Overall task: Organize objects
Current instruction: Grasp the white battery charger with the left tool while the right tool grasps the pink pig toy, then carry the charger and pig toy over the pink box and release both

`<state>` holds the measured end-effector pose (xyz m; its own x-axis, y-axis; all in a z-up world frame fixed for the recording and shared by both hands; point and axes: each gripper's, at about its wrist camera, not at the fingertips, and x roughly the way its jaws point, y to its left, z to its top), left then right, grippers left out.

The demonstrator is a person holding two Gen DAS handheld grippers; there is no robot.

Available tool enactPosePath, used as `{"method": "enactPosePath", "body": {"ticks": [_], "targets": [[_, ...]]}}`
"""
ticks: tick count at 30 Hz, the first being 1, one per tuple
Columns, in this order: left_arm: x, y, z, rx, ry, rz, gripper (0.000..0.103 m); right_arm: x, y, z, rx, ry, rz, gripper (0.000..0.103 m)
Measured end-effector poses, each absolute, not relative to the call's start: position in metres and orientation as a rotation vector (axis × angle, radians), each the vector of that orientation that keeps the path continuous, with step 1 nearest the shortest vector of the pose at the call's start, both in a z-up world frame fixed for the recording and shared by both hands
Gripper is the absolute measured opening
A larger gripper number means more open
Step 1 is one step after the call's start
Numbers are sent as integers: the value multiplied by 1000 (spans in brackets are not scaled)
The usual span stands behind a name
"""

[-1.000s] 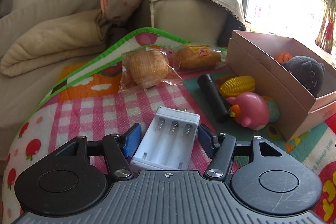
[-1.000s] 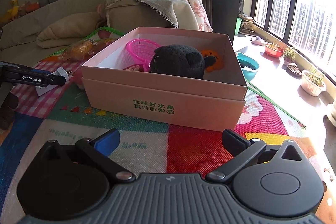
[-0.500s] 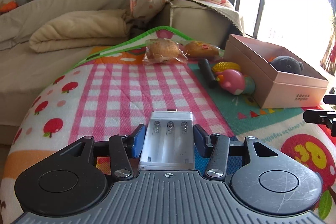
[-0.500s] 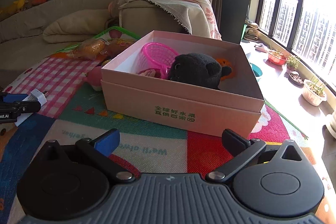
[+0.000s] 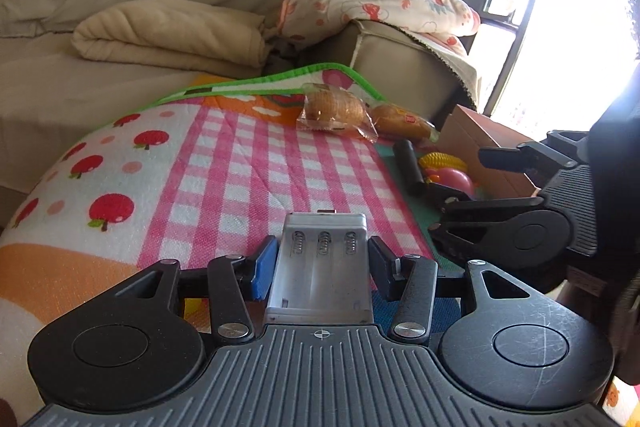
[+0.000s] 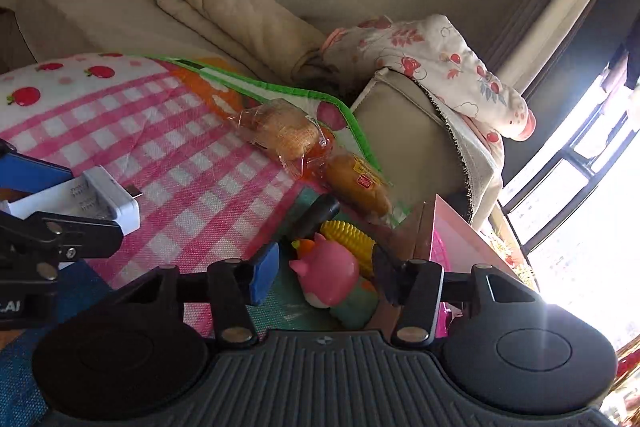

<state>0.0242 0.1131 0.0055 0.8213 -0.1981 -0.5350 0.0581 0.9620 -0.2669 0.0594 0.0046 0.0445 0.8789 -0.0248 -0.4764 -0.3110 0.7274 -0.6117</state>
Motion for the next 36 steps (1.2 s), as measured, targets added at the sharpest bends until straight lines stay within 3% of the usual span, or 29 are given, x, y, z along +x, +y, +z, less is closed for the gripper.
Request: {"method": "enactPosePath", "body": {"ticks": [5,7,19,28,30,34,36], "targets": [[24,117,5,-273,591,-140,54,85,5,33,-756,553,110,48],[24,117,5,-273,591,-140,54,82,2,35,-745,561,130,40],[21,112,7,-251,588,-130,54,-18,-85,99,-340,612,357,39],[6,40,7,-177,624,-304,53,-39,-200,80,-45,734,262,40],[2,20,6,-122,621,-323,54,-45,-214,76,-58,714,215,47],[1,5,4,-75,626,-328,54,-57,-239,70,-90,671,139,83],[2,5,4,-73,626,-327,54,-63,-244,67,-121,650,126,91]]}}
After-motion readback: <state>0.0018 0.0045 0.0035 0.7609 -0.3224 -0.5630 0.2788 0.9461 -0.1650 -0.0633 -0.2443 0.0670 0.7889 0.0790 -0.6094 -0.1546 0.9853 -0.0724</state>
